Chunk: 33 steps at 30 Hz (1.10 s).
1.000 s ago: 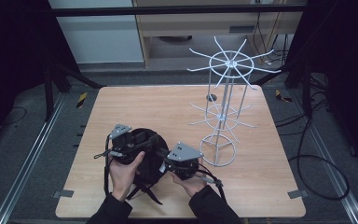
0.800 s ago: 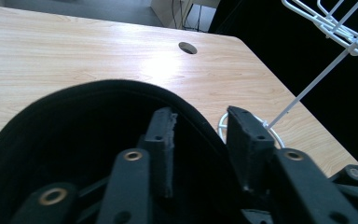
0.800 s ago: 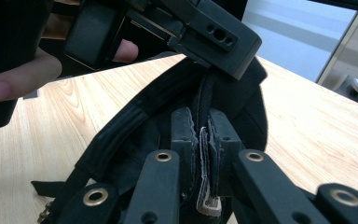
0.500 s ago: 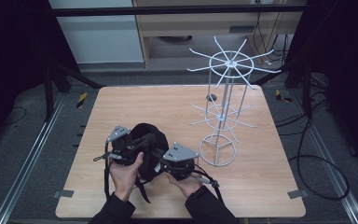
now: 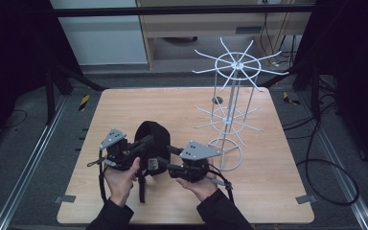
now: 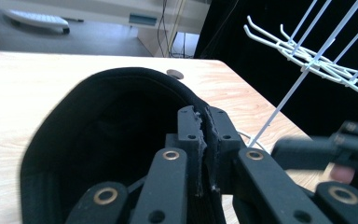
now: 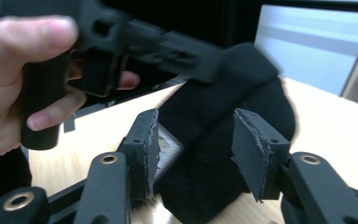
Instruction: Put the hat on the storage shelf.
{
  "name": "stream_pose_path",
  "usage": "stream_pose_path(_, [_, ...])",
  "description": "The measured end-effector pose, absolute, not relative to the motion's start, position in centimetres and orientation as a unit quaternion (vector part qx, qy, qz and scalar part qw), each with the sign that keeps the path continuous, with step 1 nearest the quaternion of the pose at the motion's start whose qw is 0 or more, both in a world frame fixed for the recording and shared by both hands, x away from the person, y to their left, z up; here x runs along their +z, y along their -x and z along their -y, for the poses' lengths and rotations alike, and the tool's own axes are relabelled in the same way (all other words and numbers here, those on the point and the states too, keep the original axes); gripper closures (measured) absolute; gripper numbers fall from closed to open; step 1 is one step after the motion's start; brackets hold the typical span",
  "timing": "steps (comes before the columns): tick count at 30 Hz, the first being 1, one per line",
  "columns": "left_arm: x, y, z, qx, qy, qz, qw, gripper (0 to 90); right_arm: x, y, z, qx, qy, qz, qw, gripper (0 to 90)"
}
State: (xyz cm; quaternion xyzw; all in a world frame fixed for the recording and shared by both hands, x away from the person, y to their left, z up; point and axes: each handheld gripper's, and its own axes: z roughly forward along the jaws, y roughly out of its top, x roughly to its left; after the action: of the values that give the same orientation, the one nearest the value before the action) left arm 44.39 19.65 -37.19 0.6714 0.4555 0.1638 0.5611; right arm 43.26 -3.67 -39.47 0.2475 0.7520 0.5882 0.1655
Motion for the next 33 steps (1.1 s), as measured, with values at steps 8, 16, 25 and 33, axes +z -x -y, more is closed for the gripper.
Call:
stream_pose_path(8, [-36.4, -43.6, -21.8, 0.168, -0.658, -0.439, 0.589, 85.0, -41.0, -43.8, 5.1, 0.561, -0.275, -0.762, 0.166, 46.6])
stream_pose_path(16, [-35.9, -42.8, -22.2, 0.168, -0.654, -0.422, 0.605, 85.0, -42.6, -44.5, 3.1, 0.577, -0.278, -0.757, 0.131, 48.3])
stream_pose_path(25, [-36.2, -42.4, -21.6, 0.162, -0.663, -0.407, 0.608, 85.2, -43.4, -45.2, 2.6, 0.601, -0.281, -0.742, 0.096, 70.6])
stream_pose_path(33, [-36.5, -42.7, -21.9, 0.151, -0.67, -0.402, 0.605, 84.8, -43.3, -45.2, 2.7, 0.598, -0.269, -0.75, 0.088, 89.7])
